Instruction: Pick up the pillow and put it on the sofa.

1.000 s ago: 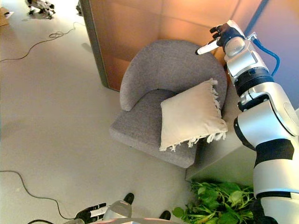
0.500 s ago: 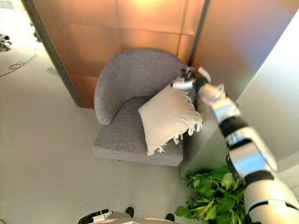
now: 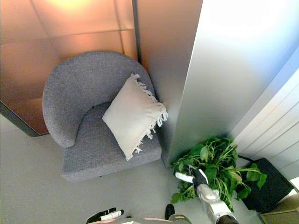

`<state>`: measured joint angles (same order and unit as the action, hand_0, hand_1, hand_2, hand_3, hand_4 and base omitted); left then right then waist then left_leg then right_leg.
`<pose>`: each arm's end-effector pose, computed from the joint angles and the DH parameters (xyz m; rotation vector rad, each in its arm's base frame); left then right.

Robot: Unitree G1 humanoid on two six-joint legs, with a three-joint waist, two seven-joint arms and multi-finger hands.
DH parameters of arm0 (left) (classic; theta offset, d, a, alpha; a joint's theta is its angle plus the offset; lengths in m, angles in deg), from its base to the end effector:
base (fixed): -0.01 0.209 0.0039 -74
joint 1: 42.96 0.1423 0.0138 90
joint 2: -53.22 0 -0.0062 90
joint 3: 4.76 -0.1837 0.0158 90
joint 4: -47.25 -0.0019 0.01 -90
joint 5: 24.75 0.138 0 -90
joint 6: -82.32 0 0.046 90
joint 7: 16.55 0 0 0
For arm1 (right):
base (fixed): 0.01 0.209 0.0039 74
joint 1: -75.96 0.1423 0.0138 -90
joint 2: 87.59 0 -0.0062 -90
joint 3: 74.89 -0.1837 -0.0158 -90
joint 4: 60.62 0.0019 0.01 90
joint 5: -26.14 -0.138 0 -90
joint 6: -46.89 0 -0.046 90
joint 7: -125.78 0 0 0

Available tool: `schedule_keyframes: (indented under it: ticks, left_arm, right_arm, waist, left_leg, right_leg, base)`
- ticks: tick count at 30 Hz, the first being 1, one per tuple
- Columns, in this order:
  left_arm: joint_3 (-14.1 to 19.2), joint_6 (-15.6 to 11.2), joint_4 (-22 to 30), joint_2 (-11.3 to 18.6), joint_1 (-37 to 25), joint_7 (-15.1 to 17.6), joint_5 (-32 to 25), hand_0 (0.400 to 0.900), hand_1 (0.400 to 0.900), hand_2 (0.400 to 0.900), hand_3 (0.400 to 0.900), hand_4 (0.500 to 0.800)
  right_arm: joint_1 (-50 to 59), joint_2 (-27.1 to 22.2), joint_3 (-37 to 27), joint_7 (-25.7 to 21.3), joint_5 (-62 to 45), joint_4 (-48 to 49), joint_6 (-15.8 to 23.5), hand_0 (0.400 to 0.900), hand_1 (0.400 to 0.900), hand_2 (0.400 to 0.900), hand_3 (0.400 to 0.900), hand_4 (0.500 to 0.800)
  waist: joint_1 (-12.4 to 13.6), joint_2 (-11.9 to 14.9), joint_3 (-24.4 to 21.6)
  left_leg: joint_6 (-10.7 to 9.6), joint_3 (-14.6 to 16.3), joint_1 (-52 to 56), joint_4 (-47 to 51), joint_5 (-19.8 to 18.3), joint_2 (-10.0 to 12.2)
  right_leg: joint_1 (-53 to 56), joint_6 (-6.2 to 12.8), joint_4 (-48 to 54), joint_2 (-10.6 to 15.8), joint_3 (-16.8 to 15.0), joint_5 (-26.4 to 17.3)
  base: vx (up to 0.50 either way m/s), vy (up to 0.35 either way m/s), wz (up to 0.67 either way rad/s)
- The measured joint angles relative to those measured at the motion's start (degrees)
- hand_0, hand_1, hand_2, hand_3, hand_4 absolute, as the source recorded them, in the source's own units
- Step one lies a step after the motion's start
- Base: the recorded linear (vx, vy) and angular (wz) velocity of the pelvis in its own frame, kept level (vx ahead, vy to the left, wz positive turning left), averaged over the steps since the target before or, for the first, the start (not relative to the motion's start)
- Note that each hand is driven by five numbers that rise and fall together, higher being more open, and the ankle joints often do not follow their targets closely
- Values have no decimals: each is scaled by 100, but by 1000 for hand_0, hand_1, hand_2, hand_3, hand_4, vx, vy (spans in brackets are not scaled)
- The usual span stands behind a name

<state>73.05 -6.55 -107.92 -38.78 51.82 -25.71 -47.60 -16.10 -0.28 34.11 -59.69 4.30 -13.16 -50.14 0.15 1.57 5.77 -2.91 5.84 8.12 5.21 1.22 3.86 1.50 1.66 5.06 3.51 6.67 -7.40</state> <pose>0.0546 0.2185 -0.1174 -0.1223 1.2257 0.0619 0.1249 -0.2063 -0.0845 -0.1148 0.9524 -0.0580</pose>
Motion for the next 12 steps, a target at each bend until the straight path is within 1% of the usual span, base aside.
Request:
schedule_keyframes:
  ticks: [2, 3, 6, 10, 12]
  left_arm:
    - [-15, 4, -29, -24, -11, -13, 0, 900, 900, 900, 900, 800]
    - [-19, 4, -85, -31, -29, -57, 1, 900, 900, 900, 900, 800]
    - [-29, 22, -258, -42, -136, -200, 7, 900, 900, 900, 900, 800]
    - [-73, 26, -274, -44, -178, -313, 54, 900, 900, 900, 900, 800]
    - [-81, 37, -400, -44, -216, -395, 75, 900, 900, 900, 900, 800]
  right_arm:
    - [-11, 133, -154, 18, -36, -580, -9, 900, 900, 900, 900, 800]
    - [47, 215, -238, 93, -56, -989, 48, 900, 900, 900, 900, 800]
    - [102, 357, -416, 262, -47, -1844, 33, 900, 900, 900, 900, 800]
    - [104, 509, -561, 362, 30, -2525, 3, 900, 900, 900, 900, 800]
    - [97, 547, -637, 368, 154, -2774, -31, 900, 900, 900, 900, 800]
  waist:
    - [8, -33, -60]
    - [9, -49, -86]
    - [19, -110, -180]
    - [21, -122, -213]
    - [13, -118, -293]
  left_leg:
    - [-14, -7, 44, -2, -11, -4]
    - [-16, -1, 61, -12, -19, -13]
    - [-17, 5, 72, -48, -28, -22]
    - [-13, 9, 110, -2, -44, -16]
    - [-29, 8, 113, -1, -56, -12]
  right_leg:
    - [15, -4, -1, -11, -3, -6]
    - [29, -10, 0, -15, -12, -29]
    - [40, -9, 1, -42, -20, -30]
    - [103, -25, 2, -40, -26, -16]
    - [96, -29, 2, -39, -39, -12]
  base:
    - [-25, -23, -8]
    - [-19, -26, -10]
    - [-2, -27, -5]
    - [6, -12, -2]
    - [13, -19, -5]
